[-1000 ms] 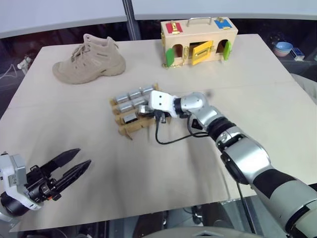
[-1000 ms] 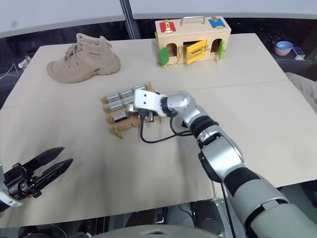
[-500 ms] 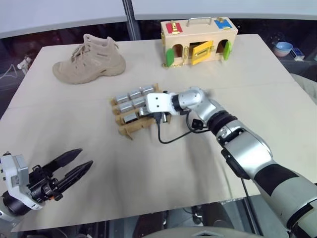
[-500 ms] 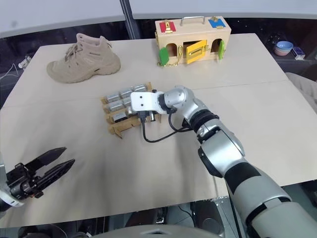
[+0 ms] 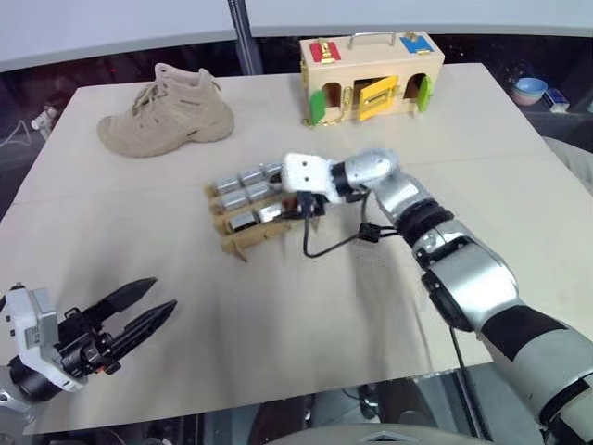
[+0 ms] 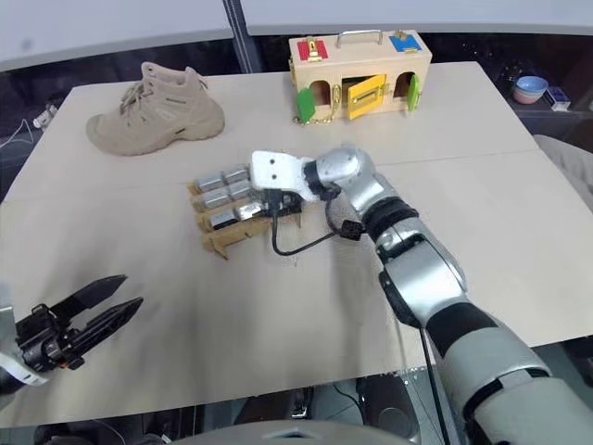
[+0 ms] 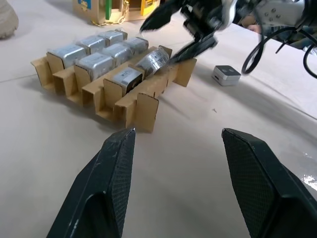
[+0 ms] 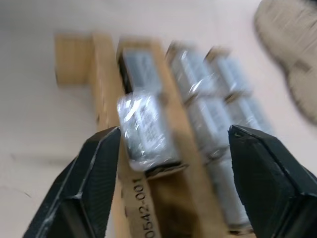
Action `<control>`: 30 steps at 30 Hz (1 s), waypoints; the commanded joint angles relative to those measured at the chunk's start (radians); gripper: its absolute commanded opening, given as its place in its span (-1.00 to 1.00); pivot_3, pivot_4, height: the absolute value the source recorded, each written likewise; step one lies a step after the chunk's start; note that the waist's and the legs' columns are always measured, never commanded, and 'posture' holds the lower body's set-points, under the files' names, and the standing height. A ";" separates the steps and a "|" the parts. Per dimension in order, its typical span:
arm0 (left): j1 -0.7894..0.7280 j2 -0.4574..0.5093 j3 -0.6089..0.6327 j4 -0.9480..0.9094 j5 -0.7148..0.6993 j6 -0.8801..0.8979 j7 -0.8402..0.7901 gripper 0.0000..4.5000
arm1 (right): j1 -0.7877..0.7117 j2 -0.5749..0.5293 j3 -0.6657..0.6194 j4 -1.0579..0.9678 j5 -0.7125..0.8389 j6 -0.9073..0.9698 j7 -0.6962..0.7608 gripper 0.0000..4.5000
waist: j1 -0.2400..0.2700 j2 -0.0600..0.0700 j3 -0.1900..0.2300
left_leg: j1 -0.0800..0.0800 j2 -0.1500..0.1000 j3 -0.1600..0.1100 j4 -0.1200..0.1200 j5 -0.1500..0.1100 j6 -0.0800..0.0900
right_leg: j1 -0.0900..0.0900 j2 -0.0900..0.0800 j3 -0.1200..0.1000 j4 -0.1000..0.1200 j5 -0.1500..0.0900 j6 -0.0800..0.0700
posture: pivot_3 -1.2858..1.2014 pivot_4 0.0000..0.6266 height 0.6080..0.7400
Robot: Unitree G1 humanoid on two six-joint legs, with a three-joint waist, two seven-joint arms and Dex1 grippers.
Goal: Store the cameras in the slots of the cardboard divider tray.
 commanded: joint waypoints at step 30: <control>-0.061 0.047 -0.051 -0.015 -0.003 0.015 0.031 0.30 | 0.118 -0.010 0.059 -0.299 -0.018 0.152 -0.244 0.54 | -0.001 0.000 0.000 | 0.000 0.000 0.001 0.000 0.000 -0.001 | -0.001 0.001 0.001 0.001 0.000 0.000 | 0.03 -0.52 1.00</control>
